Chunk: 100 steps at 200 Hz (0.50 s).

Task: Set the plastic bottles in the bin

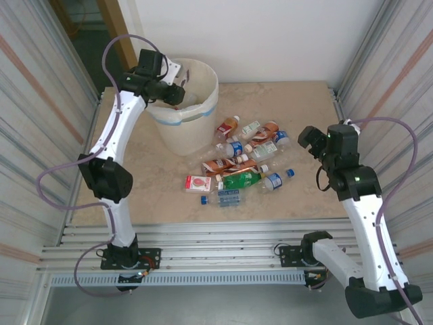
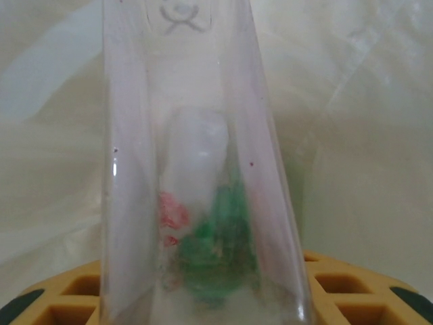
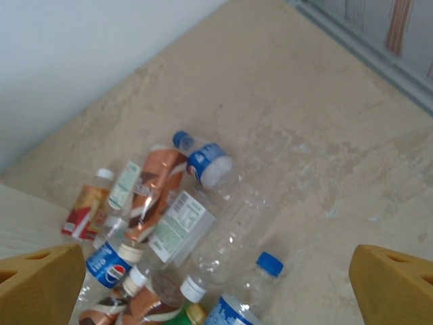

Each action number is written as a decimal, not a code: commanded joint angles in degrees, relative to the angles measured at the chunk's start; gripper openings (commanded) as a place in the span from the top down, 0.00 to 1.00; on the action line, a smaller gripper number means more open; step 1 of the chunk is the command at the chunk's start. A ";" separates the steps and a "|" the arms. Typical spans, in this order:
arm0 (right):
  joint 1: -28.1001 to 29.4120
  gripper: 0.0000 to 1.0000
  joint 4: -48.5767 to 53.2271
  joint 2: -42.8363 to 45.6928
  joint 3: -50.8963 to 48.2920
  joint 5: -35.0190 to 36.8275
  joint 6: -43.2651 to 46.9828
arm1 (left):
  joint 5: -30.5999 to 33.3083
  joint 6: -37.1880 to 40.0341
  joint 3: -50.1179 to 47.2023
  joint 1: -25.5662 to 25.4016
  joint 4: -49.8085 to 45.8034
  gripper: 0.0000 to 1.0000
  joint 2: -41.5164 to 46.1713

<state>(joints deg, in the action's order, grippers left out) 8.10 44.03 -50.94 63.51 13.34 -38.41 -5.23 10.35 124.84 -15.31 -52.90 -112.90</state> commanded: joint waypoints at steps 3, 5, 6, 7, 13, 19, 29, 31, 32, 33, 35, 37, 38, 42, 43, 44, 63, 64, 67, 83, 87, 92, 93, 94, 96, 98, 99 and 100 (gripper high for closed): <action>-0.96 0.00 2.64 -0.98 -3.36 -3.95 -1.71 | 1.57 0.53 2.42 0.41 -1.85 0.45 0.05; -0.97 0.00 2.55 -1.06 -3.69 -4.05 -1.87 | 1.55 0.46 2.38 0.31 -1.85 0.44 0.09; -0.98 0.00 2.51 -1.04 -3.80 -4.13 -1.94 | 1.55 0.41 2.36 0.39 -1.85 0.43 0.07; -0.98 0.00 2.44 -1.06 -3.86 -4.17 -1.98 | 1.54 0.39 2.35 0.38 -1.85 0.43 0.06; -0.98 0.00 2.25 -1.09 -5.11 -4.61 -2.28 | 1.54 0.29 2.31 0.37 -1.77 0.40 0.20; -0.97 0.00 1.99 -1.09 -6.08 -5.00 -2.67 | 1.70 0.11 2.50 0.43 -1.72 0.37 0.30; -0.98 0.01 1.35 -1.09 -7.79 -5.87 -3.29 | 1.90 -0.28 2.72 0.42 -1.65 0.34 0.44; -0.96 0.01 1.20 -1.05 -8.07 -6.07 -3.39 | 2.01 -0.32 2.70 0.45 -1.60 0.33 0.48; -0.97 0.01 1.13 -1.07 -8.23 -6.19 -3.49 | 2.04 -0.32 2.70 0.41 -1.60 0.32 0.48; -0.97 0.01 1.00 -1.08 -8.40 -6.25 -3.59 | 2.01 -0.37 2.78 0.43 -1.59 0.32 0.44; -0.98 0.01 0.89 -1.13 -8.75 -6.47 -3.71 | 2.06 -0.38 2.85 0.41 -1.63 0.31 0.52; -0.96 0.01 0.82 -1.15 -9.01 -6.64 -3.87 | 2.00 -0.50 2.86 0.38 -1.60 0.31 0.56; -0.97 0.01 0.76 -1.16 -9.15 -6.70 -3.91 | 1.99 -0.50 2.91 0.42 -1.59 0.31 0.57; -0.93 0.01 0.65 -1.26 -9.75 -7.24 -4.16 | 2.00 -0.71 3.02 0.43 -1.53 0.30 0.66; -0.91 0.01 0.64 -1.22 -9.82 -7.35 -4.23 | 1.95 -0.74 3.12 0.45 -1.51 0.29 0.66; -0.95 0.01 0.54 -1.24 -9.99 -7.40 -4.31 | 1.92 -0.80 3.17 0.41 -1.51 0.29 0.71; -0.93 0.03 0.05 -1.78 -12.26 -8.83 -5.45 | 2.04 -1.52 3.50 0.37 -1.20 0.28 1.40; -0.95 0.03 0.03 -1.79 -12.40 -8.89 -5.54 | 2.01 -1.54 3.49 0.41 -1.17 0.28 1.43; -0.98 0.03 -0.13 -1.87 -12.78 -9.05 -5.68 | 2.03 -1.73 3.49 0.38 -1.07 0.28 1.65; -0.89 0.04 -1.46 -1.87 -15.05 -10.35 -6.86 | 2.27 -2.83 3.25 0.42 -0.65 0.27 2.96; -0.85 0.04 -1.92 -1.80 -15.56 -10.60 -7.01 | 2.20 -3.10 3.19 0.36 -0.47 0.27 3.45; -0.81 0.04 -2.44 -1.80 -16.43 -11.01 -7.37 | 2.06 -3.42 2.90 0.33 -0.24 0.27 4.12; -0.81 0.04 -2.44 -1.80 -16.43 -11.01 -7.37 | 2.02 -3.55 2.84 0.35 -0.17 0.26 4.28; -0.81 0.04 -2.54 -1.80 -16.54 -11.12 -7.42 | 1.96 -3.61 2.72 0.32 -0.09 0.26 4.41; -0.80 0.04 -2.72 -1.77 -16.81 -11.25 -7.59 | 1.98 -3.79 2.55 0.29 0.04 0.26 4.72; -0.76 0.04 -2.90 -1.79 -17.07 -11.37 -7.67 | 1.85 -3.90 2.39 0.33 0.18 0.26 5.06; -0.76 0.04 -2.99 -1.79 -17.22 -11.43 -7.70 | 1.78 -3.96 2.28 0.35 0.26 0.26 5.24; -0.74 0.04 -3.07 -1.80 -17.33 -11.51 -7.76 | 1.80 -4.03 2.22 0.31 0.35 0.25 5.41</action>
<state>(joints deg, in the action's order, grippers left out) 7.40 43.46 -52.75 48.77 4.58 -43.27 -3.55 8.73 126.54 -15.31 -53.76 -112.51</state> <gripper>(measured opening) 0.962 0.735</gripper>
